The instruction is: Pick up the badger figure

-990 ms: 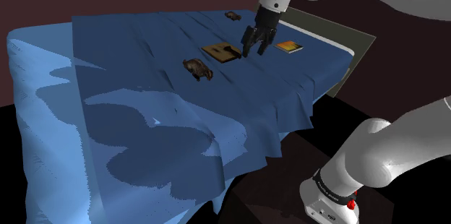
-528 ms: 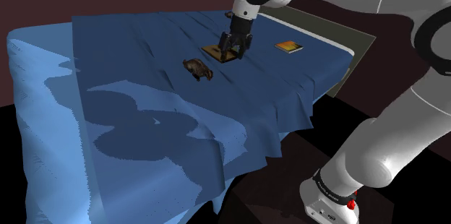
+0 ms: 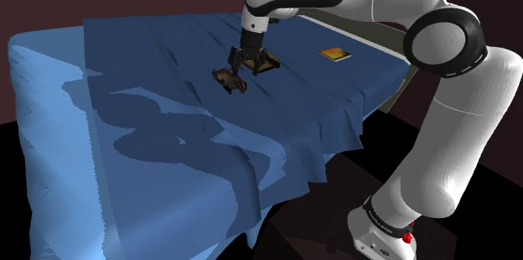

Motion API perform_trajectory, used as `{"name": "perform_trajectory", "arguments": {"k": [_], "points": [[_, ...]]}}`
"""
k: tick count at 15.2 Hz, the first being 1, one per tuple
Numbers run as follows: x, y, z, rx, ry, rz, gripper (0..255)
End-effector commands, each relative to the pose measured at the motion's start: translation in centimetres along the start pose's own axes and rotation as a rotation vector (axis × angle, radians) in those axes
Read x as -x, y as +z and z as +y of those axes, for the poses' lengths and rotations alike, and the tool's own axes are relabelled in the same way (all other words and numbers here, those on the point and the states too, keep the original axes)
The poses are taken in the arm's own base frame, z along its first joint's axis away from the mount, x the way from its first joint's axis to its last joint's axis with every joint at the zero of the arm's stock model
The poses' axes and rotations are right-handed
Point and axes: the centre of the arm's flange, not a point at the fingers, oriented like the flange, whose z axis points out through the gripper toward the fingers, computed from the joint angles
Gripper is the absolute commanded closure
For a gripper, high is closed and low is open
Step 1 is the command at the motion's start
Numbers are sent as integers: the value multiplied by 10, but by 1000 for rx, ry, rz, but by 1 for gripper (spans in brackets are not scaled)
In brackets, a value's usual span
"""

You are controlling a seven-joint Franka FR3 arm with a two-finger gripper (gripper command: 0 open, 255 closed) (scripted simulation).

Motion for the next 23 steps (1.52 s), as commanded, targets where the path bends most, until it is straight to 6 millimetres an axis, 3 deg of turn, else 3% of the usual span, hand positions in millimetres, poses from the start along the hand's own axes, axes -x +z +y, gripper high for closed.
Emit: {"name": "perform_trajectory", "arguments": {"k": [1,9,10,19,23], "points": [[-10,12,0,-2,3,-9,0],[-14,46,5,-2,3,-9,0],[-15,46,4,-2,3,-9,255],[-14,46,5,-2,3,-9,255],[-12,25,2,-2,3,-9,255]]}}
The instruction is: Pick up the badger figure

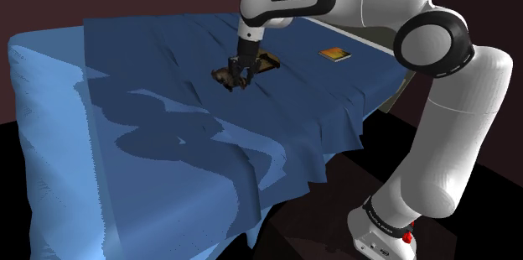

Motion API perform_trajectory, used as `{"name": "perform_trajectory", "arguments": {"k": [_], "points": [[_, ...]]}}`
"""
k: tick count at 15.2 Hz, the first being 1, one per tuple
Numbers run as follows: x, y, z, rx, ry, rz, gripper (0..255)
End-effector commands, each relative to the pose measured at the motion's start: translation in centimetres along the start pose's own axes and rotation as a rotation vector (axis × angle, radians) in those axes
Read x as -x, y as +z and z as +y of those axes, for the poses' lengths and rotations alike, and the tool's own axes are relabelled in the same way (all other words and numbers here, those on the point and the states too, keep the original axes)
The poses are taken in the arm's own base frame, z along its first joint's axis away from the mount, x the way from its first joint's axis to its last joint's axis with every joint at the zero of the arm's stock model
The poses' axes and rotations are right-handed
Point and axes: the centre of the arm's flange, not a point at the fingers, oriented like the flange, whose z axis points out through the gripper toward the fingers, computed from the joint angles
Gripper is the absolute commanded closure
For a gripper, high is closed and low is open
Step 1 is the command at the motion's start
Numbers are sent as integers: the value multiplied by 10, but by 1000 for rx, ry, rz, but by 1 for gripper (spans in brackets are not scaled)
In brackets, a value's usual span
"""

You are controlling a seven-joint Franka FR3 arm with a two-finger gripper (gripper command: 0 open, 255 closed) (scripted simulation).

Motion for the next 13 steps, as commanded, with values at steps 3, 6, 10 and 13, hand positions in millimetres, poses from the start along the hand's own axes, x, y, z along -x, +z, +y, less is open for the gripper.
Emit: {"name": "perform_trajectory", "arguments": {"k": [3,6,10,13], "points": [[3,-21,-2,0,0,0,255],[5,-37,-5,0,0,0,255],[7,-57,-7,0,0,0,255],[8,-63,-8,0,0,0,255]]}}
